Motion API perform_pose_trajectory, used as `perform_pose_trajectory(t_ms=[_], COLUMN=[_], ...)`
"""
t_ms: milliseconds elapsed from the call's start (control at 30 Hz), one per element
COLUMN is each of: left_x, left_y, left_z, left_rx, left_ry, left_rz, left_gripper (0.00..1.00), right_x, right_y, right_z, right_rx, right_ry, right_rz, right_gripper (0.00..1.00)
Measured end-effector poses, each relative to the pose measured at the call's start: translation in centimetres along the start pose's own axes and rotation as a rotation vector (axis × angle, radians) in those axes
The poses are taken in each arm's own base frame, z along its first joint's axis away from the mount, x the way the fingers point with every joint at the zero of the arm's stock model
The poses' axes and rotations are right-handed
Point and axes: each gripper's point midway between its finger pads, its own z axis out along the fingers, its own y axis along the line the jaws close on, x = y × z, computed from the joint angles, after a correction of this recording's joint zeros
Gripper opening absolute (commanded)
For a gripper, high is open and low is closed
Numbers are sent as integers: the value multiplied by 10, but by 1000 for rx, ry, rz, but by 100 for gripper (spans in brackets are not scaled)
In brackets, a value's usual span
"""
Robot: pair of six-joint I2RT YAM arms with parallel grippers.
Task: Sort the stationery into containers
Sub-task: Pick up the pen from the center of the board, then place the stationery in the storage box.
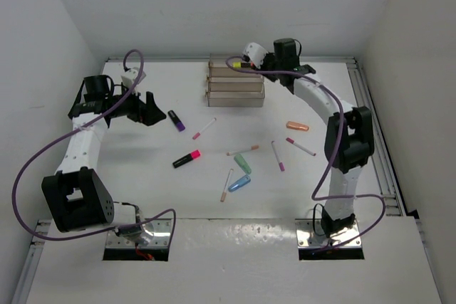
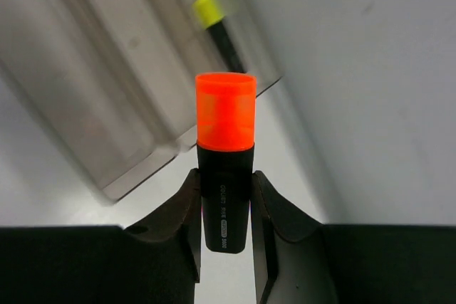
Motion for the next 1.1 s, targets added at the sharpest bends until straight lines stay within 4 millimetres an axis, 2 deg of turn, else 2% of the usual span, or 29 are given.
perform_pose_trajectory(t_ms=[100,200,267,367,500,667,733,767,900,1000,1100], left_x=[-1,-4,-6,-2,5,8,9,10,10,10,10], left_y=[0,1,1,2,4,7,8,9,9,10,11], left_z=[2,3,4,7,11,16,17,18,19,20,21], left_rx=[3,8,11,12,16,23,24,25,26,28,28], left_ry=[-11,-25,-34,-35,-28,-27,-24,-22,-23,-22,-22], left_rz=[-1,1,2,-6,-27,-40,-45,-47,-47,-49,-49], left_gripper=[100,100,100,100,100,100,100,100,100,100,100], right_x=[-32,-52,-59,-58,-40,-35,-38,-39,-42,-43,-44], right_y=[-38,-67,-79,-82,-65,-57,-59,-59,-60,-60,-59], right_z=[19,56,82,119,147,154,153,153,152,152,152], right_rx=[110,189,228,249,208,187,196,199,203,202,199], right_ry=[-107,-177,-209,-237,-232,-233,-242,-247,-257,-263,-269], right_rz=[-137,-236,-284,-336,-384,-416,-424,-426,-436,-441,-444], right_gripper=[0,0,0,0,0,2,13,24,53,62,62])
